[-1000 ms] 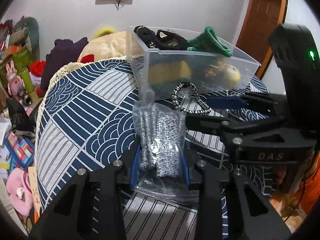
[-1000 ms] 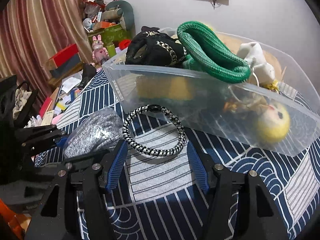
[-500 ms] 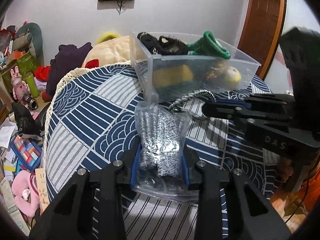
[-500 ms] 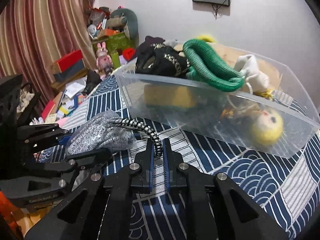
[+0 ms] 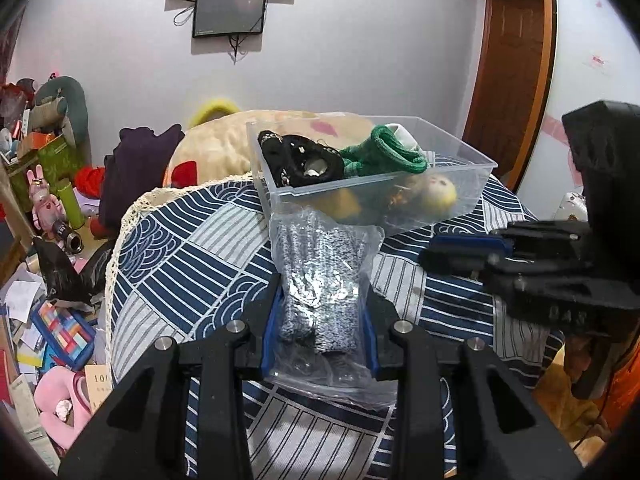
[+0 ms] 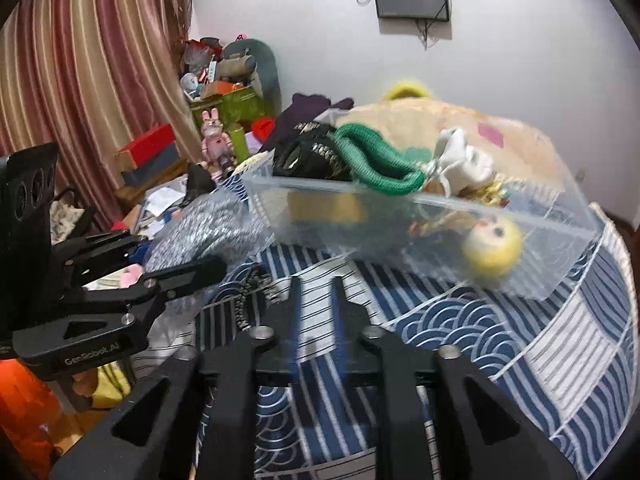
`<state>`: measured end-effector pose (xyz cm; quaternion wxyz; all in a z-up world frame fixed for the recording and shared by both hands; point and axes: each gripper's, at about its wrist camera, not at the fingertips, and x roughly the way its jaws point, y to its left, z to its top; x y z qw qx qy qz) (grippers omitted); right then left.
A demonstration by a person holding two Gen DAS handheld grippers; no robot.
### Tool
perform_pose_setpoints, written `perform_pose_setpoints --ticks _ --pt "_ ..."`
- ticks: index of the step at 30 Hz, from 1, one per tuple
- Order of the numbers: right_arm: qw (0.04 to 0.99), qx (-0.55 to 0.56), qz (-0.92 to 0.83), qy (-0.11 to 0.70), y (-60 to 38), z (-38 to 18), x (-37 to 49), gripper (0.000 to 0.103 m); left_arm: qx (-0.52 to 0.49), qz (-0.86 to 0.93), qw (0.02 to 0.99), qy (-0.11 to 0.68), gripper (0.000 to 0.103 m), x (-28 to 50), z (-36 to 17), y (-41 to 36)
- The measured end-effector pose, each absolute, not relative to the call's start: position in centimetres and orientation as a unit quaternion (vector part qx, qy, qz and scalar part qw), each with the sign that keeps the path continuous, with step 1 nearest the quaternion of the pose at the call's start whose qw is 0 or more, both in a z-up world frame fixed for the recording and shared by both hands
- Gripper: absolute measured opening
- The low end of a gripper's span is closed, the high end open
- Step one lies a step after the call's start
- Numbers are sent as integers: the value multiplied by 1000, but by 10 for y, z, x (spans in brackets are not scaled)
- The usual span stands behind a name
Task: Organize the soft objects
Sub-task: 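Place the clear bag into the box with the left tool while the right tool drops the bracelet in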
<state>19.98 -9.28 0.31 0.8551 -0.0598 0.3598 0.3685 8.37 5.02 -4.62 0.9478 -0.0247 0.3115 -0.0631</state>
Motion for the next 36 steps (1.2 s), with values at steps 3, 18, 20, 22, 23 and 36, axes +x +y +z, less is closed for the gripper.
perform_pose_setpoints --ticks 3,18,20,22,23,36 --pt "858 -57 363 359 -88 -2 200 48 -31 -53 950 307 34 81 -44 57" --pt "841 -129 348 393 -41 -30 214 7 -56 -41 946 315 34 78 -55 79" --pt "847 -120 344 387 -49 -27 213 7 -53 -46 949 307 34 77 -50 75" --pt "850 -106 346 383 -58 -25 211 7 -49 -51 953 296 34 77 -43 70" --pt "851 -102 347 381 -62 -23 210 7 -46 -53 954 291 34 77 -40 68" --pt "907 -45 303 290 -132 35 197 7 -41 -77 966 242 34 108 0 41"
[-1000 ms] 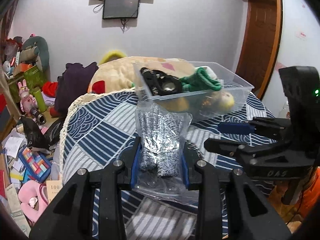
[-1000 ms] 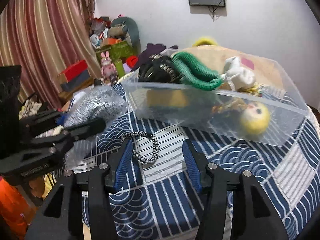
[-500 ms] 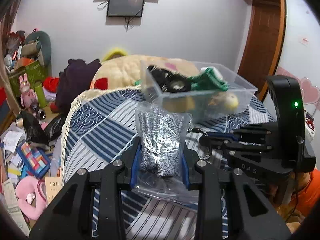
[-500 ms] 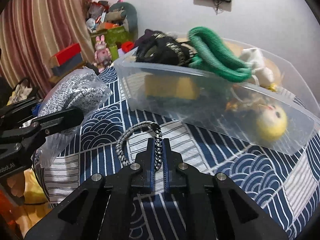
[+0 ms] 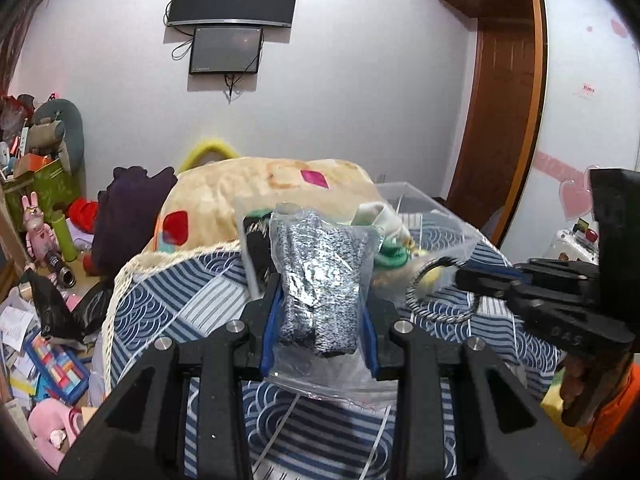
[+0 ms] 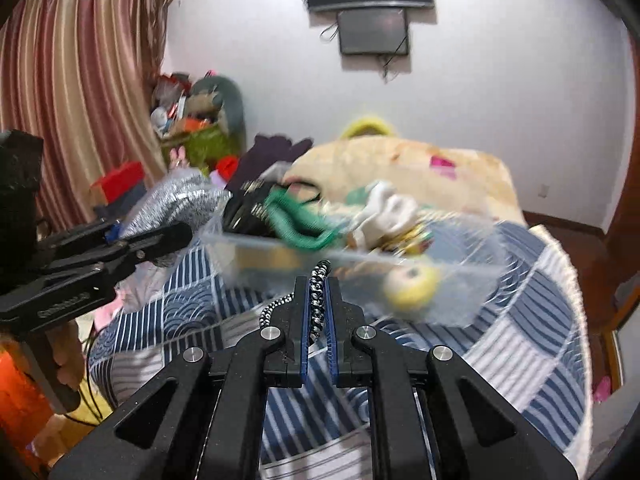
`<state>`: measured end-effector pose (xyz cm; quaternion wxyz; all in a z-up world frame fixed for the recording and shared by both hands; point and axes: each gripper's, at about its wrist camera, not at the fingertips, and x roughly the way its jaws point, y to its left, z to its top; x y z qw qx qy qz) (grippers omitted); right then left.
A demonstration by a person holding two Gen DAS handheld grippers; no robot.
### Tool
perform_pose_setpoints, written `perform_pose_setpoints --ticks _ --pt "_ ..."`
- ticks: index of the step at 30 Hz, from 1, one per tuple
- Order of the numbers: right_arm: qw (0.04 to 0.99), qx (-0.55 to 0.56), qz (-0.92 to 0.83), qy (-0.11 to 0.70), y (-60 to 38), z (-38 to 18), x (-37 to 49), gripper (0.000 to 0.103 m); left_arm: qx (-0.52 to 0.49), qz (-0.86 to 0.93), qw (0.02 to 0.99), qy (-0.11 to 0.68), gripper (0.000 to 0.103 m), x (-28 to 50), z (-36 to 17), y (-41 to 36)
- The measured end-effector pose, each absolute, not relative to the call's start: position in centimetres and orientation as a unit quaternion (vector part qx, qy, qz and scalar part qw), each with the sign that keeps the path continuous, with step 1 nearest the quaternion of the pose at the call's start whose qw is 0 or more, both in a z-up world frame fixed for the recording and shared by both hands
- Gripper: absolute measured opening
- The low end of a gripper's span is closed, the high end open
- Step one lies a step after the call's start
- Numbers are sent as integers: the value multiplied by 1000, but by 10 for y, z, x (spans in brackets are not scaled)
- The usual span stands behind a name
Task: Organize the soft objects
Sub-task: 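Place the clear bag into the box with the left tool while the right tool drops the bracelet in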
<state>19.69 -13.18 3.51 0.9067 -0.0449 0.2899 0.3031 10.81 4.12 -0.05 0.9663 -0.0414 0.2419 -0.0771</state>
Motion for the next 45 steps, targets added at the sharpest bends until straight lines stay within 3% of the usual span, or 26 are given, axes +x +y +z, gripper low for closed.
perform_pose_setpoints --ticks 13,20,23,25,27,29,40,45 --pt "946 -37 233 224 -148 65 230 7 -65 -70 961 258 34 171 3 40" --pt "933 -46 222 280 -141 36 261 7 -78 -67 954 282 35 195 -12 42" --pt "932 -66 213 285 -139 31 257 8 -68 -73 954 283 40 191 -13 41" --pt "930 -78 215 287 -138 31 252 15 -66 -75 954 282 45 187 -13 41" --pt "930 -84 213 286 -139 32 249 33 -65 -72 955 280 50 183 -11 41" --pt "934 -87 208 278 -141 35 246 41 -69 -73 956 277 51 180 -8 43" --pt "939 -47 232 248 -164 67 221 42 -48 -83 971 221 57 133 23 41" --pt "944 -38 250 213 -167 86 196 59 -28 -71 979 188 58 106 36 33"
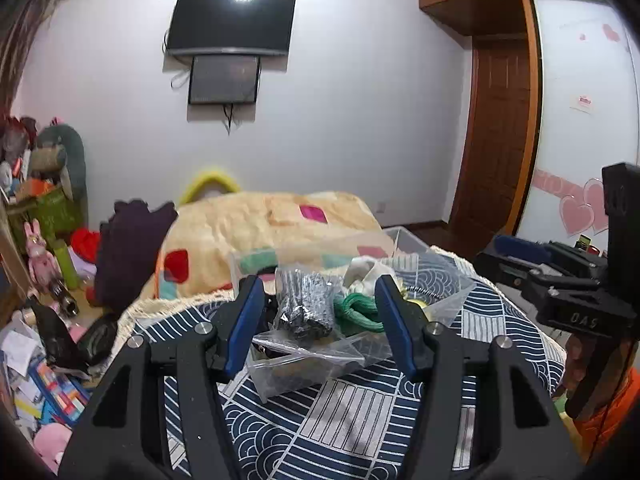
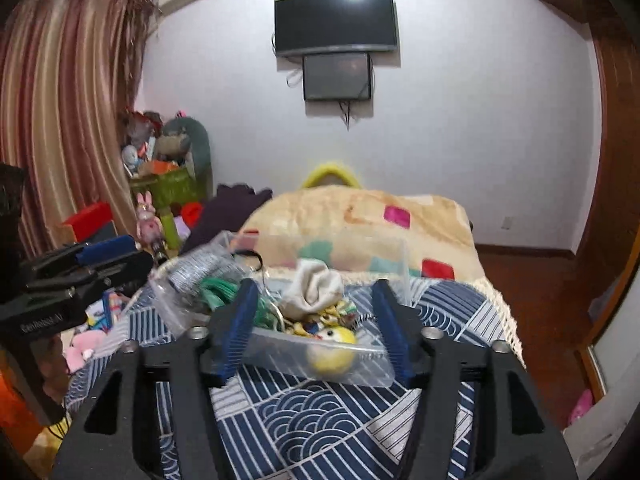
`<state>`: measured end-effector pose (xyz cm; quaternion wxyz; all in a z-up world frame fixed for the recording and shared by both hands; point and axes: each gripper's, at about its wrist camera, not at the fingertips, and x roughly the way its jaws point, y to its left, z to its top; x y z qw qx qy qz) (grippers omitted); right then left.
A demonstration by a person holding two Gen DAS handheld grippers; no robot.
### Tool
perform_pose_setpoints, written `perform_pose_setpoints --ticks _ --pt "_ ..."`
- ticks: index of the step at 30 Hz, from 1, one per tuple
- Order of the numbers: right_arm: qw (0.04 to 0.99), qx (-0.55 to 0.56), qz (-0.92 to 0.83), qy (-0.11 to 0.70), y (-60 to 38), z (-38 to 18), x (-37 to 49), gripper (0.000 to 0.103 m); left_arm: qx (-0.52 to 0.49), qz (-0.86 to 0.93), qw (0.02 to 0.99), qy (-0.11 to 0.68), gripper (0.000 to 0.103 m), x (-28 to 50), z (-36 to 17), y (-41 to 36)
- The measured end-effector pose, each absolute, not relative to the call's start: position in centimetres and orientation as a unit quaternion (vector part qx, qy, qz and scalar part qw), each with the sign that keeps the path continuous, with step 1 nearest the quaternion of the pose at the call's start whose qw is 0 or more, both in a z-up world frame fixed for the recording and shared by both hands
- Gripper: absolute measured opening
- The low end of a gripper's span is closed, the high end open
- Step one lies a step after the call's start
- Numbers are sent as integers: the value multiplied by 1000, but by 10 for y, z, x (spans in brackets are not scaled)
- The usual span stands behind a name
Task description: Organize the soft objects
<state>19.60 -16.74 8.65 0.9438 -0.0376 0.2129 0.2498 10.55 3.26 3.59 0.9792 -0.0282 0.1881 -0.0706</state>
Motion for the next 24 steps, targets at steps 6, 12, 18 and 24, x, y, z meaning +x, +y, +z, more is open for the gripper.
perform_pose_setpoints --ticks 6,12,18,24 --pt "948 -21 264 179 -171 104 174 83 -34 -74 986 146 71 76 50 30" --pt "954 -17 261 149 -173 109 157 98 -33 -68 991 109 93 55 56 28" --pt "959 -10 249 136 -176 105 151 103 -27 -57 993 100 101 45 51 22" --pt "960 1 244 140 -181 98 151 103 -30 -55 993 100 102 43 47 22"
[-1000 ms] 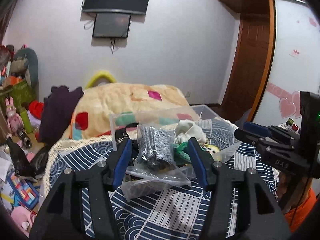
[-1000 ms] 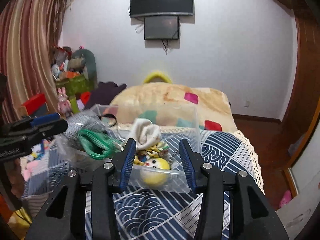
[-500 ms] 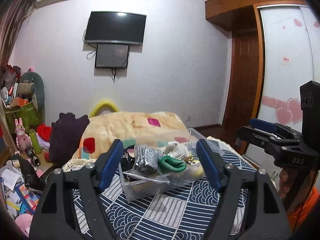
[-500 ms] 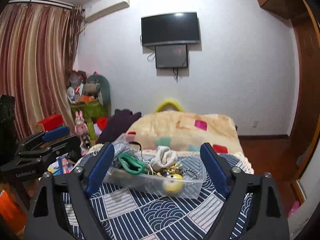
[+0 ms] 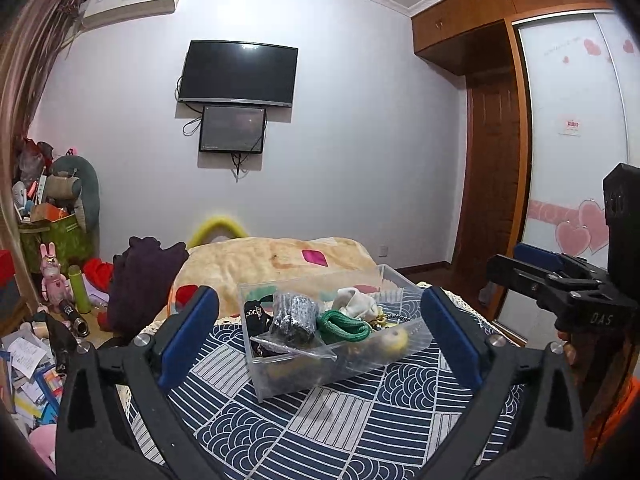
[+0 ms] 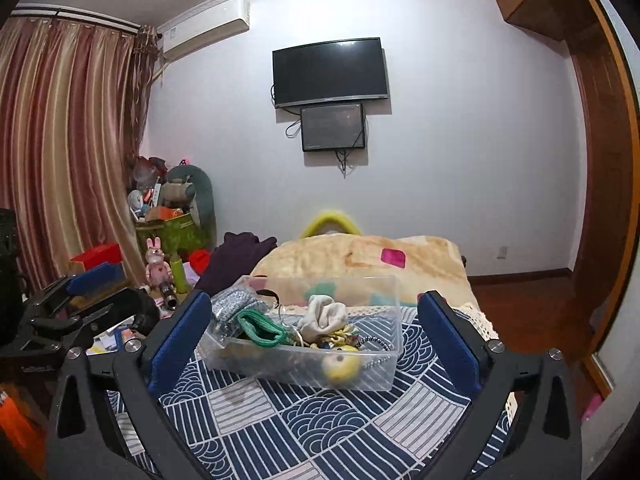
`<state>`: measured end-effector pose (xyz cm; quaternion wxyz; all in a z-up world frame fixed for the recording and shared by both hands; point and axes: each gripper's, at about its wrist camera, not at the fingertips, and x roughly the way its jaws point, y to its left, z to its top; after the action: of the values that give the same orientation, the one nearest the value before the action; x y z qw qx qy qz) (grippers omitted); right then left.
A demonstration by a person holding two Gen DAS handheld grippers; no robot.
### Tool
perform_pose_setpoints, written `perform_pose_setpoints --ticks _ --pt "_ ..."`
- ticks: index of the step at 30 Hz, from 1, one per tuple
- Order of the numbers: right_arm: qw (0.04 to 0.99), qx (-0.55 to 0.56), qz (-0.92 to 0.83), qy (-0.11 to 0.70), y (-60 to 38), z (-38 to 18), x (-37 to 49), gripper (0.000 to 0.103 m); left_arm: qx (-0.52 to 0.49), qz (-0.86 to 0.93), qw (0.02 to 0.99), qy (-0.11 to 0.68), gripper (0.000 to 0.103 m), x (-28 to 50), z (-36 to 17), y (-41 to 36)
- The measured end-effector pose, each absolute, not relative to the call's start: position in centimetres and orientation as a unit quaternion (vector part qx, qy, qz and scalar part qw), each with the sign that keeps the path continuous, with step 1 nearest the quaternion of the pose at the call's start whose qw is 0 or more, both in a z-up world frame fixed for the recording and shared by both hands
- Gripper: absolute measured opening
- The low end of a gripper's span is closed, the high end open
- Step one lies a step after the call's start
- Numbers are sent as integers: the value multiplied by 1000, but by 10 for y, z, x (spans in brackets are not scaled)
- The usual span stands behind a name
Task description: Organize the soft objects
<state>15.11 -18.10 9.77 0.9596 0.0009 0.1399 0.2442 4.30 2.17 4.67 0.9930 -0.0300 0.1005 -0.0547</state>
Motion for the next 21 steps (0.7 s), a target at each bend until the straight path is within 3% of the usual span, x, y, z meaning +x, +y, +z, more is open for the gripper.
perform_pose_setpoints --ticks 21 --pt "958 -7 250 141 -178 94 143 103 -27 -46 994 100 103 39 43 21"
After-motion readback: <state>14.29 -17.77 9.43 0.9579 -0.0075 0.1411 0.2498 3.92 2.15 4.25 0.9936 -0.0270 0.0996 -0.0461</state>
